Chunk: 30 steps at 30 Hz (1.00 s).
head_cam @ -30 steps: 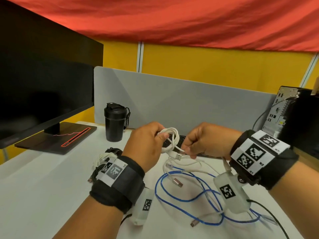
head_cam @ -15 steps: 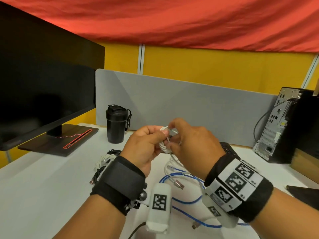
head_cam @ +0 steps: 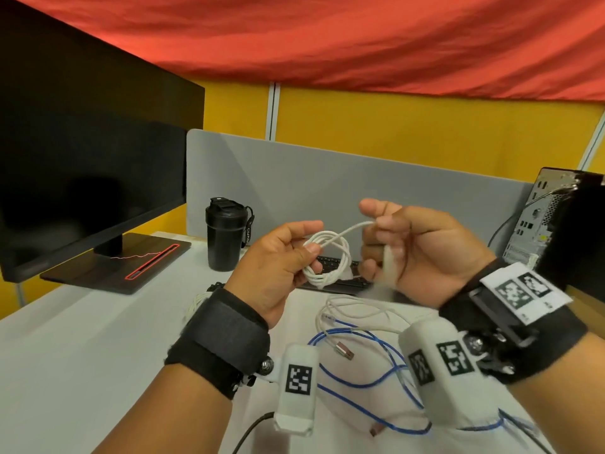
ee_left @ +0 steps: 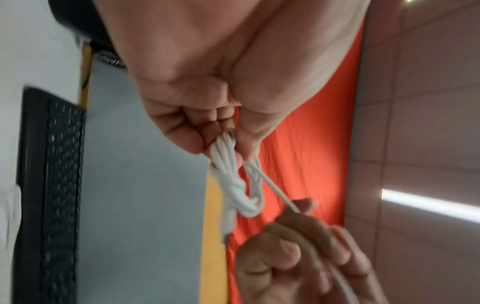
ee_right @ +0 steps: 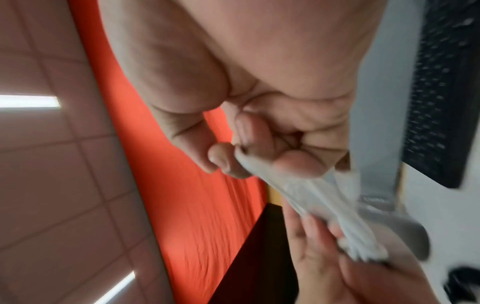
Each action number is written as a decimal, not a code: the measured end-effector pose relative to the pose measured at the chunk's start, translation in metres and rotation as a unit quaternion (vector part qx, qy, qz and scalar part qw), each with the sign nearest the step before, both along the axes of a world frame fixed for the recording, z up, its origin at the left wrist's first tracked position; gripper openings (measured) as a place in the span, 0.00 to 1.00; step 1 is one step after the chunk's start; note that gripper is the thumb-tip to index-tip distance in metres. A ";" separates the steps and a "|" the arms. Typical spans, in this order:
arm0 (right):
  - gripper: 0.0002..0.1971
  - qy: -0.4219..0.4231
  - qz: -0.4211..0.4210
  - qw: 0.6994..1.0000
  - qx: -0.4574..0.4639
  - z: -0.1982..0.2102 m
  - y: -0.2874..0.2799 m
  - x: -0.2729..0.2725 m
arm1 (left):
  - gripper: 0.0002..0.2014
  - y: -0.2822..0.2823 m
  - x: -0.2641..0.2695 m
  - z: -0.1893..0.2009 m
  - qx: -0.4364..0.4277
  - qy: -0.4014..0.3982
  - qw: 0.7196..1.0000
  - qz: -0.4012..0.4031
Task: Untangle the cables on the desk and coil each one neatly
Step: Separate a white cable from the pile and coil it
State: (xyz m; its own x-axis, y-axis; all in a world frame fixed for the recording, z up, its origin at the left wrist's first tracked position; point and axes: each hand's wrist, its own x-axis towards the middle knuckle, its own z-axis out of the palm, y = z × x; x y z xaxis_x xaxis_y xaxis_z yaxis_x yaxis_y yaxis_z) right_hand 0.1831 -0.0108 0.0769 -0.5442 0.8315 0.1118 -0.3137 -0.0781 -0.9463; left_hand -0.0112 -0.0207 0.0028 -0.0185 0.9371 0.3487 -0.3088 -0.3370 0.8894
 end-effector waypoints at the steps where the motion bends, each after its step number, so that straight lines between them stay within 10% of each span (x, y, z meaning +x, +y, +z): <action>1: 0.10 -0.031 -0.023 0.998 0.044 0.005 0.001 0.003 | 0.15 0.000 -0.002 0.000 -0.001 0.030 0.999 0.012; 5: 0.09 -0.245 -0.164 0.929 0.223 0.013 -0.002 -0.002 | 0.12 -0.003 0.001 -0.001 -0.014 0.215 0.976 0.023; 9: 0.06 -0.321 -0.103 0.885 0.320 0.011 -0.010 -0.010 | 0.11 -0.005 0.014 -0.004 0.051 0.401 0.907 0.121; 16: 0.02 -0.290 -0.152 0.891 0.315 0.016 0.004 -0.007 | 0.09 -0.009 0.011 0.002 0.099 0.392 0.907 0.118; 20: 0.04 -0.313 -0.230 0.879 0.276 0.002 0.023 0.002 | 0.13 -0.011 0.009 0.008 0.110 0.207 0.972 0.007; 23: 0.04 -0.384 -0.119 0.890 0.213 -0.027 0.024 0.004 | 0.18 -0.009 0.006 0.007 0.095 0.120 0.988 0.020; 26: 0.05 -0.452 -0.018 0.864 0.222 -0.038 0.020 0.007 | 0.07 -0.004 0.008 0.002 0.082 0.184 0.972 0.117; 30: 0.06 -0.487 -0.119 0.830 0.245 -0.025 0.022 0.014 | 0.05 0.008 0.002 -0.006 0.046 0.255 0.949 0.182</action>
